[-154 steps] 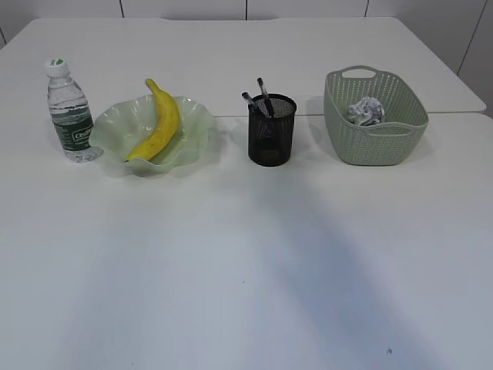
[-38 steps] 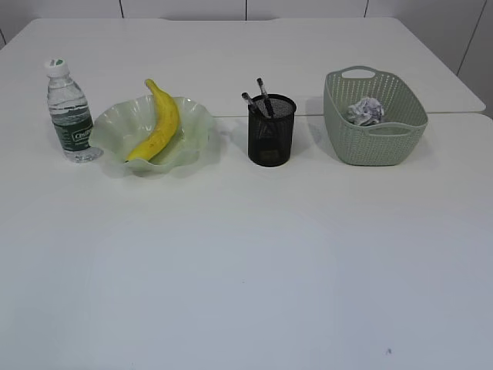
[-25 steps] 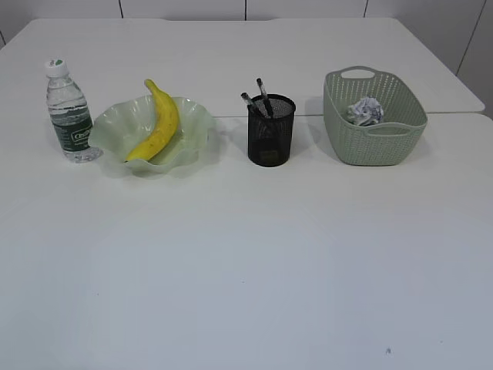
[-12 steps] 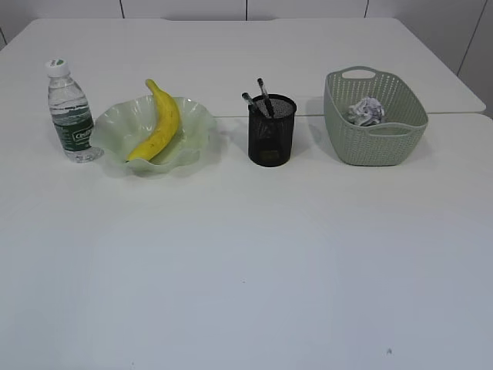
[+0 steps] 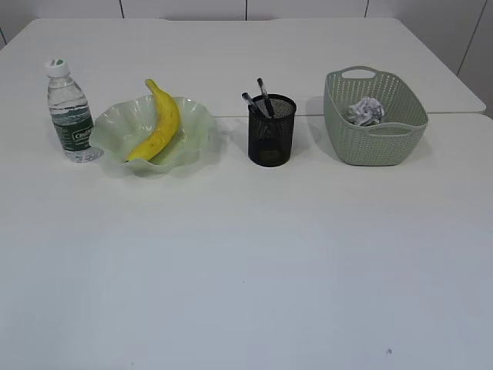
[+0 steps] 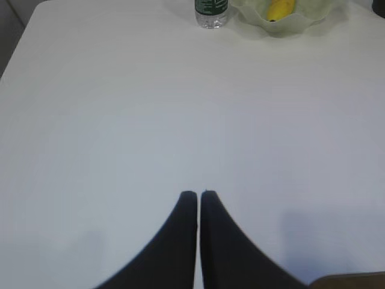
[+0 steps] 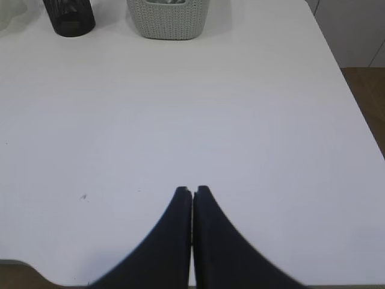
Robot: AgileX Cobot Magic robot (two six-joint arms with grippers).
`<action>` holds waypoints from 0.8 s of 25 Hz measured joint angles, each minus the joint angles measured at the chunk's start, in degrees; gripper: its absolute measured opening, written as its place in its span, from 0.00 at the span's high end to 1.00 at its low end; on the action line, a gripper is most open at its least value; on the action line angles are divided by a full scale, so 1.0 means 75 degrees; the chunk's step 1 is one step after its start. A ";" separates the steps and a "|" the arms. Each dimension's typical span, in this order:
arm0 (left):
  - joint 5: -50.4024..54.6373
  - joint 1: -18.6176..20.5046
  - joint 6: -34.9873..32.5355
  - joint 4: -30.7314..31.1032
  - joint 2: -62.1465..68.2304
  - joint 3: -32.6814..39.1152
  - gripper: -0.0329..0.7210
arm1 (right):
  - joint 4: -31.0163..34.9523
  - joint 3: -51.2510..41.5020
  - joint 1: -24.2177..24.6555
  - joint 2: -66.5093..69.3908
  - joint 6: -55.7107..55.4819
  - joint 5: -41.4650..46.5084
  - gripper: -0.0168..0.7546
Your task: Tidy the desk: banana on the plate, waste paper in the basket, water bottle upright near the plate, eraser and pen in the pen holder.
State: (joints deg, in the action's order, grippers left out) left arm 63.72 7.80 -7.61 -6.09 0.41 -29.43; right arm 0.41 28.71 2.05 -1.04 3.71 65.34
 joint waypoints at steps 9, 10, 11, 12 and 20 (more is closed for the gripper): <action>0.0000 0.0050 0.0000 -0.0035 0.0000 0.0000 0.98 | 0.0000 0.0000 0.0000 0.0000 0.0000 0.0000 0.99; 0.0000 0.0050 0.0000 -0.0035 0.0000 0.0000 0.98 | 0.0000 0.0000 0.0000 0.0000 0.0000 0.0000 0.99; 0.0000 0.0050 0.0000 -0.0051 0.0000 0.0000 0.98 | 0.0000 0.0000 0.0000 0.0000 0.0000 0.0000 0.99; 0.0000 0.0050 0.0000 -0.0051 0.0000 0.0000 0.98 | 0.0000 0.0000 0.0000 0.0000 0.0000 0.0000 0.99; 0.0000 0.0050 0.0000 -0.0061 0.0000 0.0000 0.94 | 0.0000 0.0000 0.0000 0.0000 0.0000 0.0000 0.99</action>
State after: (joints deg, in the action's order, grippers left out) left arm 63.72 8.18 -7.61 -6.55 0.41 -29.43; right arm 0.41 28.71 2.05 -1.04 3.71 65.34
